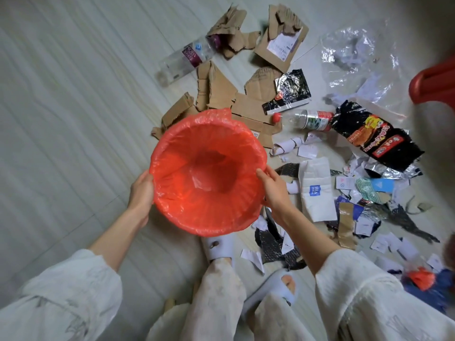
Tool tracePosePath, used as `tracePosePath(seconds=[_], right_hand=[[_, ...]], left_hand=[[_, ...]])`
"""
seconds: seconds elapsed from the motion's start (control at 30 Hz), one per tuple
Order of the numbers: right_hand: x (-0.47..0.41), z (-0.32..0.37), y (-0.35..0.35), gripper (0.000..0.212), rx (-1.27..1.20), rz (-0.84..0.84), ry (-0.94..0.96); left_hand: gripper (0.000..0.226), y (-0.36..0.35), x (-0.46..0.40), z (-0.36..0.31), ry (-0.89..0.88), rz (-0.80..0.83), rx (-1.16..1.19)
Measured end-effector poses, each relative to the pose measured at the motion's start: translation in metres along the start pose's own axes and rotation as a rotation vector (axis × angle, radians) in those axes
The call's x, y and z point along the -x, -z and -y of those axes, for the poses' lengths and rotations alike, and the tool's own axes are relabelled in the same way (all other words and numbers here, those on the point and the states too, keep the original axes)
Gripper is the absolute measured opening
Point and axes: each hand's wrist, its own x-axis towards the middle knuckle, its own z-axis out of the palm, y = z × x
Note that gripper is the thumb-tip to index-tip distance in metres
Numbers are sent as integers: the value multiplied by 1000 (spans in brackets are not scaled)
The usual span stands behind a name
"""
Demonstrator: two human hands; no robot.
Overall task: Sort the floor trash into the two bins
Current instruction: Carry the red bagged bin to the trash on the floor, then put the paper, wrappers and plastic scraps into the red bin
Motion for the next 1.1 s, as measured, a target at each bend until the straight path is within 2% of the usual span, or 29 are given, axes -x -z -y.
tracePosePath(seconds=[0.07,0.17,0.27,0.33,0.47,0.63,0.73,0.87,0.97,1.1], right_hand=[[5,-10,1,54,-6,19,2],[15,-18,6,37,-99,54,-43],[26,-22,14,56,-85,53,-52],[38,-22,20,52,-89,61,-31],[71,-29,48,50,-39,54,-34],[100,-61,100,16,13,7,-15],[95,-100,126,23,-52,-11,-49],[82,-180,159,15,-113,-80,-63],[64,-243,169,22,-57,-126,-55],[15,-318,173,35,210,-146,22]], left_hand=[[31,3,3,10,20,7,-53],[44,4,11,22,-24,-13,-117],[43,-5,44,13,-117,-35,-214],[42,-12,66,11,-143,-5,-232],[37,-29,104,10,-146,110,-229],[28,-75,149,22,-284,317,-347],[22,-103,160,47,-335,430,-449],[23,-150,166,105,-379,594,-717],[30,-181,150,145,-430,723,-994],[37,-221,100,198,-662,851,-1364]])
